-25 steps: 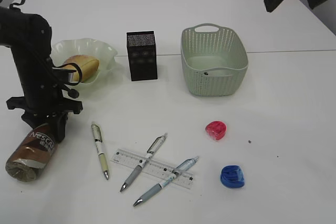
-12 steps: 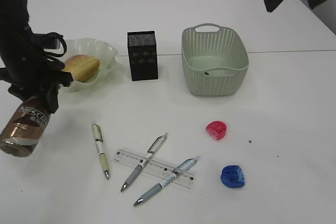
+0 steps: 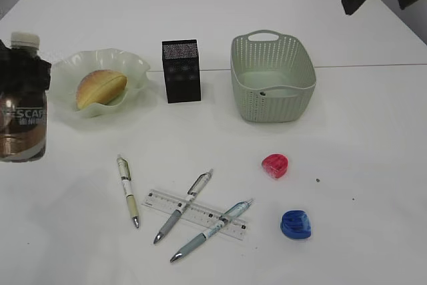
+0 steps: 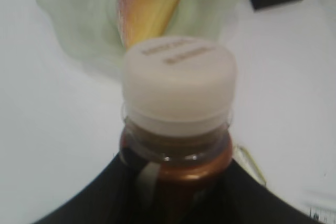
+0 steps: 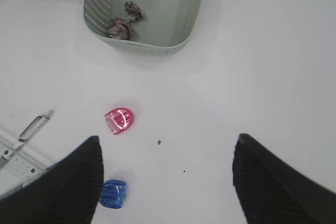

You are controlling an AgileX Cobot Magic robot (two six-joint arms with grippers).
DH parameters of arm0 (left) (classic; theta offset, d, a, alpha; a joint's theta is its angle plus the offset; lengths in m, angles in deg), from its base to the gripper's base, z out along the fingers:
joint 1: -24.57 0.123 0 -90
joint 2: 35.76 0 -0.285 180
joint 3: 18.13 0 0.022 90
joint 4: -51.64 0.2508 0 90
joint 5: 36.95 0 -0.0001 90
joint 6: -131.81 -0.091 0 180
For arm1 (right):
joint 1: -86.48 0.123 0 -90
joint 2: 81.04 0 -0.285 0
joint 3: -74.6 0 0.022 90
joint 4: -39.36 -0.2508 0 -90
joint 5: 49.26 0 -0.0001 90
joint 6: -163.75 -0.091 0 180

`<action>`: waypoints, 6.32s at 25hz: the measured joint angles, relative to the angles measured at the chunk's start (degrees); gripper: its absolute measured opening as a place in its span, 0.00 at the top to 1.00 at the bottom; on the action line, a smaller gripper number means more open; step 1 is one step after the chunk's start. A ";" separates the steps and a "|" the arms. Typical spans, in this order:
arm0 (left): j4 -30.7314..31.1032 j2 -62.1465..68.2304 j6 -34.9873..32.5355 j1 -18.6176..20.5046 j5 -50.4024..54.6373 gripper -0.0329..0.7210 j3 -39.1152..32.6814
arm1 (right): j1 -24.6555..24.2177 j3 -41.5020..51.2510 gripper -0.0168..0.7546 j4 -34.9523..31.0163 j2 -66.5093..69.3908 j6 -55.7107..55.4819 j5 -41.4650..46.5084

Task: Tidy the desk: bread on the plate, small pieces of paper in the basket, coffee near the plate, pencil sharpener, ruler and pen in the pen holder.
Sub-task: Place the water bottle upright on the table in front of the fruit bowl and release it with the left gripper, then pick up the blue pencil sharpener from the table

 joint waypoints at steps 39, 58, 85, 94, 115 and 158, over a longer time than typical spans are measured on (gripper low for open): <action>-1.17 27.49 0.00 0.00 -84.76 0.52 -23.18 | 0.00 0.00 0.25 6.16 0.00 0.11 0.22; 0.96 11.16 0.00 0.00 -71.25 0.27 -23.18 | 0.00 0.00 0.25 6.33 0.00 0.11 0.22; -1.82 -25.57 0.00 0.00 35.44 0.33 1.63 | 0.00 24.05 0.25 -10.15 -0.14 -3.18 -0.53; -1.43 -25.57 0.00 0.00 40.08 0.33 3.56 | 4.64 29.63 0.25 -15.40 5.19 -7.61 -7.55; 0.61 -25.57 0.00 0.00 46.60 0.33 3.56 | 9.08 29.63 0.25 -11.71 18.36 -13.38 -15.46; 0.96 -25.78 0.00 0.00 46.73 0.34 3.65 | 9.08 29.63 0.25 -11.86 23.99 -13.17 -19.12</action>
